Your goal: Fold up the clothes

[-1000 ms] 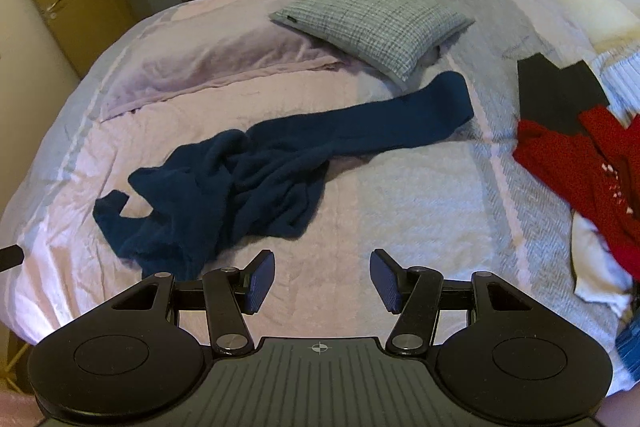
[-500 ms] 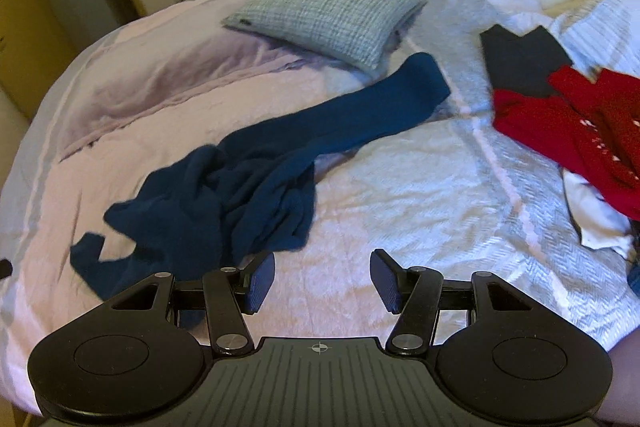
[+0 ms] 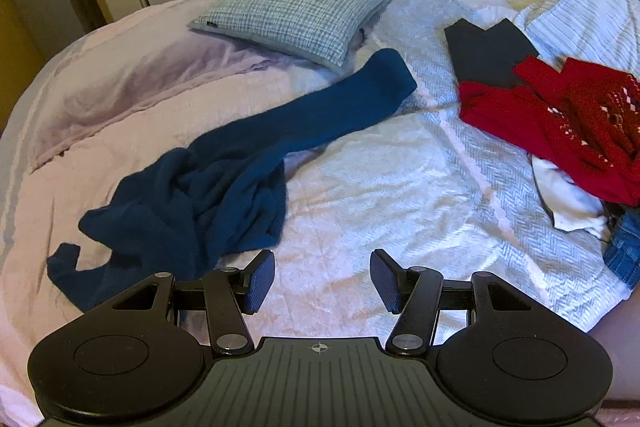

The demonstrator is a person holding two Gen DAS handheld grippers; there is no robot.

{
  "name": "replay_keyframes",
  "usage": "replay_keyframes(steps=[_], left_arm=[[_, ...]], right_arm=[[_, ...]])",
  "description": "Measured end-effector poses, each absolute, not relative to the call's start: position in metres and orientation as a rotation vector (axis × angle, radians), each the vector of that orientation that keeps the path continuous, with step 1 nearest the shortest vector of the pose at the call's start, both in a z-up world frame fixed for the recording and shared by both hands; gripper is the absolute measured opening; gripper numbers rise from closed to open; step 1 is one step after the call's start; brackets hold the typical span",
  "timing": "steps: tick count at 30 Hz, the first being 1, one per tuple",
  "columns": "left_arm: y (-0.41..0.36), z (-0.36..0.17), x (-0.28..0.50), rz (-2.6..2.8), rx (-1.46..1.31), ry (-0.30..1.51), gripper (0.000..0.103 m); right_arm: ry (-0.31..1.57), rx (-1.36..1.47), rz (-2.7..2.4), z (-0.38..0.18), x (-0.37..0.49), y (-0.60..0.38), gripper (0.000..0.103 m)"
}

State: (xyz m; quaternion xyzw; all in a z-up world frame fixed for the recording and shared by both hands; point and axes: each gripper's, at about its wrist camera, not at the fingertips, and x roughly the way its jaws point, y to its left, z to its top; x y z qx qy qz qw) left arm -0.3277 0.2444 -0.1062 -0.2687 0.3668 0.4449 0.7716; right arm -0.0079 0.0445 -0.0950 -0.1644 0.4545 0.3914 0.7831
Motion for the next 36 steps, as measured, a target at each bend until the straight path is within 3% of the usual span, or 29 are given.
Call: replay_keyframes(steps=[36], left_arm=[[0.282,-0.122,-0.298,1.033,-0.735,0.793,0.045]], right_arm=[[1.09,-0.543,1.131,-0.178,0.018,0.131,0.057]])
